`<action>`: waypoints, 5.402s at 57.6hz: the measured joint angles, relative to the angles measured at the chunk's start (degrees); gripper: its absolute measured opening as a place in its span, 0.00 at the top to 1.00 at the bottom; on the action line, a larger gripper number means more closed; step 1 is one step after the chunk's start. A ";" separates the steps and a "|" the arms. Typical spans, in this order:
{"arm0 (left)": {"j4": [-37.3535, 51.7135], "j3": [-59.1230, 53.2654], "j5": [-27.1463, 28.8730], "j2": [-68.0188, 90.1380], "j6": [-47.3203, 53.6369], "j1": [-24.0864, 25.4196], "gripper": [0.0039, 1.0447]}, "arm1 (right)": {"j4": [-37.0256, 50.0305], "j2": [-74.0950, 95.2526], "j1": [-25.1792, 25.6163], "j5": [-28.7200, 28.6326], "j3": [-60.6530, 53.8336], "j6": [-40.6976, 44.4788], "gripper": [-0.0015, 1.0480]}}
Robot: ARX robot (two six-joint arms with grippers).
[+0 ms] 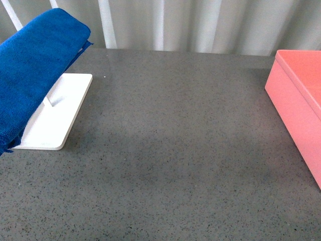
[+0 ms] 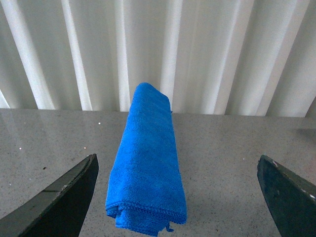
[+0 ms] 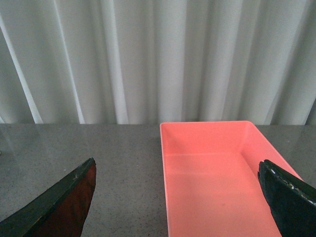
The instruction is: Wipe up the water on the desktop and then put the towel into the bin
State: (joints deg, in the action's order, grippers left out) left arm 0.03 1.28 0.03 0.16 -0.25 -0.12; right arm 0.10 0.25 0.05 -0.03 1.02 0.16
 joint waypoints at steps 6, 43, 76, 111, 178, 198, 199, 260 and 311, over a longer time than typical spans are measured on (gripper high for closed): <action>0.00 0.00 -0.02 0.00 0.00 0.00 0.06 | 0.00 0.00 0.00 0.00 0.00 -0.02 0.07; 0.00 0.00 -0.02 0.00 0.00 0.00 0.06 | 0.00 0.00 0.00 0.00 0.00 0.00 0.07; 0.00 0.00 -0.02 0.00 0.00 0.00 0.06 | 0.00 0.00 0.00 0.00 0.00 0.00 0.07; 4.39 36.83 -4.72 64.81 -8.61 7.21 0.06 | 0.00 -0.02 0.00 -0.02 0.00 -0.02 0.07; -9.20 75.97 -2.01 109.77 5.53 5.14 0.06 | 0.00 -0.02 0.00 0.00 0.00 -0.02 0.07; -7.58 74.93 -0.63 112.56 5.35 4.13 0.06 | 0.00 -0.02 0.00 0.00 0.00 -0.02 0.07; -7.50 74.88 -0.63 112.59 5.35 4.09 0.06 | 0.00 -0.02 0.00 0.00 0.00 -0.02 0.07; -5.51 72.17 -9.20 103.82 1.49 4.74 0.96 | 0.00 -0.02 0.00 0.00 0.00 -0.02 0.07; 12.15 55.84 -31.30 82.99 -14.49 -9.01 0.96 | 0.00 -0.02 0.00 0.00 0.00 -0.02 0.07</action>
State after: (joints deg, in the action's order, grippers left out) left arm 12.19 57.12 -31.27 83.15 -14.74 -9.13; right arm 0.10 0.23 0.05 -0.03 1.02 0.14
